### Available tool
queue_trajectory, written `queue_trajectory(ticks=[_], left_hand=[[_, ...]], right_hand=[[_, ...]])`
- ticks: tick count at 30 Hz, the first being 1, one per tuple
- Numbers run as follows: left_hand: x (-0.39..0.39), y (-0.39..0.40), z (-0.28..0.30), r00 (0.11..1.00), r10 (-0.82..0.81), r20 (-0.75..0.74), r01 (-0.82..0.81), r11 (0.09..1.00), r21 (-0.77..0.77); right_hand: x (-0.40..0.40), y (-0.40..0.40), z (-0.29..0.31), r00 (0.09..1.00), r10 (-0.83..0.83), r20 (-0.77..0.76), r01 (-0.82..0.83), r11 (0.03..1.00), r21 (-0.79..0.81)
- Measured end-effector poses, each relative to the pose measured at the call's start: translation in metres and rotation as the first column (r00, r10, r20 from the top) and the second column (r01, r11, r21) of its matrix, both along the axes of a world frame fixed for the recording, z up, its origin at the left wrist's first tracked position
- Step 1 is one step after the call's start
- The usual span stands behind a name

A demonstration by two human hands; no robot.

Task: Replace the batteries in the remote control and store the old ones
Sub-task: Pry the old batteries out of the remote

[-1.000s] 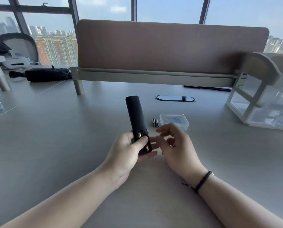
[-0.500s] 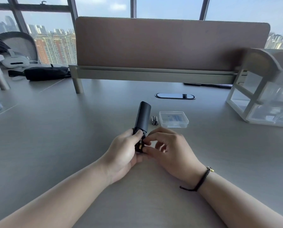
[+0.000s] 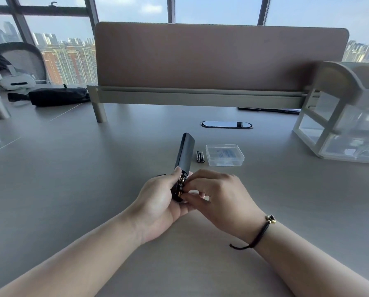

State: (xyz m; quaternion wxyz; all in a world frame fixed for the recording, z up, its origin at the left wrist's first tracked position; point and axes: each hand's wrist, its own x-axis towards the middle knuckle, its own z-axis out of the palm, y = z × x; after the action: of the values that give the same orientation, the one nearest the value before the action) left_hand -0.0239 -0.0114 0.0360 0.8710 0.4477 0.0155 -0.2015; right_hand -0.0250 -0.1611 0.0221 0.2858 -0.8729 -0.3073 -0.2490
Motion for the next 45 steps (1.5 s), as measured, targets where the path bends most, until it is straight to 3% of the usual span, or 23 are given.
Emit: queue_trajectory(ticks=[10,24,29,36,45], left_hand=[[0.005,0.003,-0.003,0.995,-0.006,-0.096,0.006,1.0,0.001],[0.001,0.006,0.0,0.996,-0.075,-0.04,0.075,0.997,-0.016],[0.0,0.002,0.003,0.998,-0.056,-0.014,0.057,0.994,0.091],[-0.003,0.0,0.005,0.996,-0.065,0.056,0.055,0.984,0.167],[-0.005,-0.005,-0.001,0.99,-0.022,0.136,-0.019,0.956,0.293]], right_hand=[[-0.002,0.004,0.0,0.991,0.008,0.134,0.003,0.997,-0.08],[-0.005,0.011,-0.002,0.984,-0.029,0.176,0.049,0.993,-0.111],[-0.009,0.015,0.0,0.98,-0.053,0.192,0.073,0.992,-0.102],[-0.013,0.017,0.002,0.982,-0.059,0.18,0.076,0.993,-0.089],[-0.004,0.01,0.0,1.0,-0.017,-0.004,0.017,0.997,0.082]])
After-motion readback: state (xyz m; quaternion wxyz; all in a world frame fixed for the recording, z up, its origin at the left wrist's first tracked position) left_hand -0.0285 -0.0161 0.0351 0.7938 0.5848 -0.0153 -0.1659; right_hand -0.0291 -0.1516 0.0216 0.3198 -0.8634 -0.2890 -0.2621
